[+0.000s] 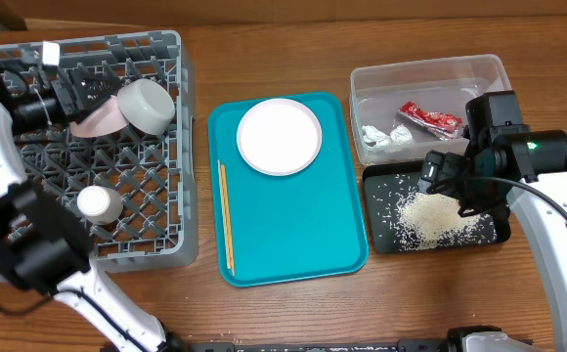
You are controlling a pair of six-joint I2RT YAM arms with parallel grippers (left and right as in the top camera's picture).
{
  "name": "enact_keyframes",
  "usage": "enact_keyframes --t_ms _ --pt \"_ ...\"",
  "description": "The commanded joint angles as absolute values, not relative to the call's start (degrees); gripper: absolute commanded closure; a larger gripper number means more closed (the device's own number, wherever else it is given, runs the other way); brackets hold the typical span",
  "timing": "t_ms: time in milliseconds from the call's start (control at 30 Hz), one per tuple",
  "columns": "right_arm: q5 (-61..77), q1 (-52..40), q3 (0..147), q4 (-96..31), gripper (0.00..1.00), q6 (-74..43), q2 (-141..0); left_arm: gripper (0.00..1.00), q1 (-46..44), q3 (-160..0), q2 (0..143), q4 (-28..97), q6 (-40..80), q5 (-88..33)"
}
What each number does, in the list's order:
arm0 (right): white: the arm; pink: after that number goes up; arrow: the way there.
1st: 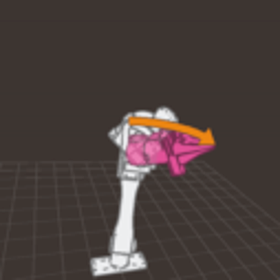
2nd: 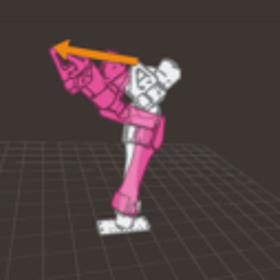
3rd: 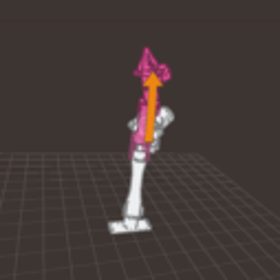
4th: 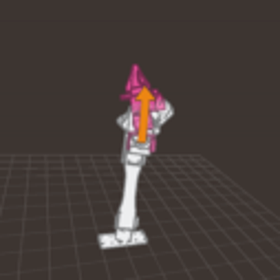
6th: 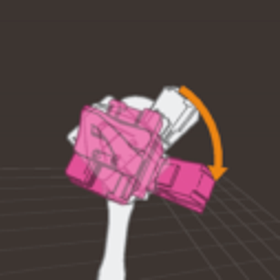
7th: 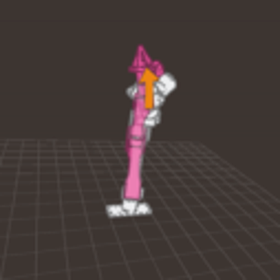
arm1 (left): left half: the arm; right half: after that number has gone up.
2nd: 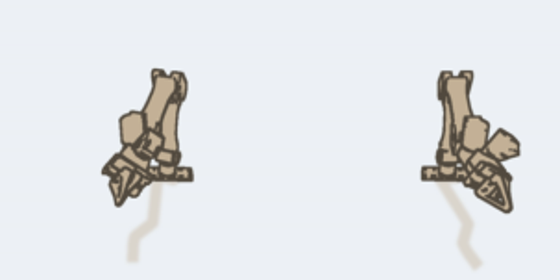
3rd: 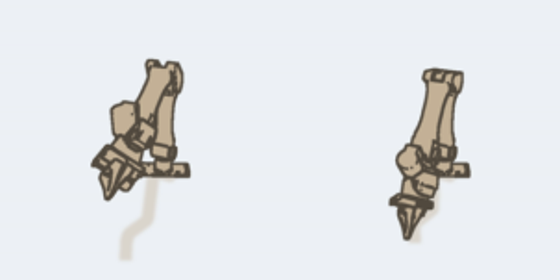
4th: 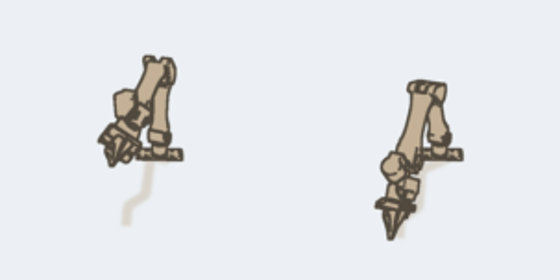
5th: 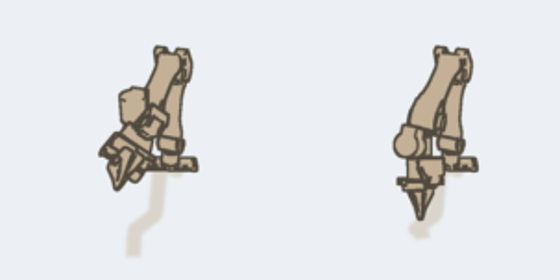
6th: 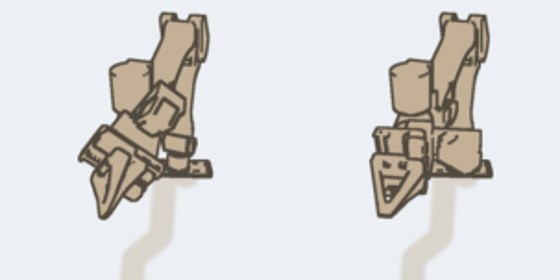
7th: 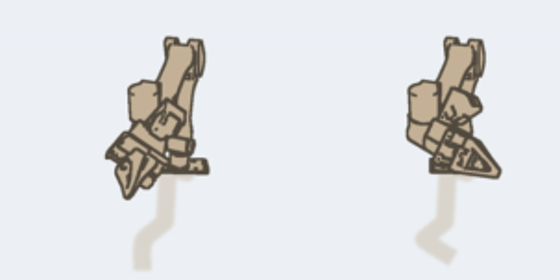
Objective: Sort waste into correct bins and load items into the dishwasher
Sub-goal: 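Set the grey bowl in the rack and open the left gripper, then reach the left gripper down to the wooden chopsticks on the tray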
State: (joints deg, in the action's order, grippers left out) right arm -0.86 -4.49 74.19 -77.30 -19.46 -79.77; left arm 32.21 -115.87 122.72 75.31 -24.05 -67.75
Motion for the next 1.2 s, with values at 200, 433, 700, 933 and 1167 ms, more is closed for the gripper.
enact_keyframes --t_ms 200,433,700,933,1167 --pt "-3.46 -4.40 74.65 -78.59 0.00 -19.57 -79.20 0.00 24.08 -116.86 104.22 80.34 -4.58 -29.85" --pt "-3.84 -4.36 74.65 -79.31 0.00 -19.59 -79.20 0.00 15.14 -116.86 101.49 88.90 4.14 -13.65" --pt "-4.05 -4.36 74.65 -80.12 0.00 -19.59 -79.20 0.00 6.52 -115.26 98.85 96.82 11.11 -7.05" --pt "-4.05 -4.36 74.65 -80.23 0.00 -19.55 -79.20 0.00 -5.72 -98.63 85.97 89.49 23.66 -2.70" --pt "-3.99 -4.36 74.65 -80.27 0.00 -19.55 -79.20 0.00 -16.21 -79.75 82.17 75.77 31.62 -1.89"
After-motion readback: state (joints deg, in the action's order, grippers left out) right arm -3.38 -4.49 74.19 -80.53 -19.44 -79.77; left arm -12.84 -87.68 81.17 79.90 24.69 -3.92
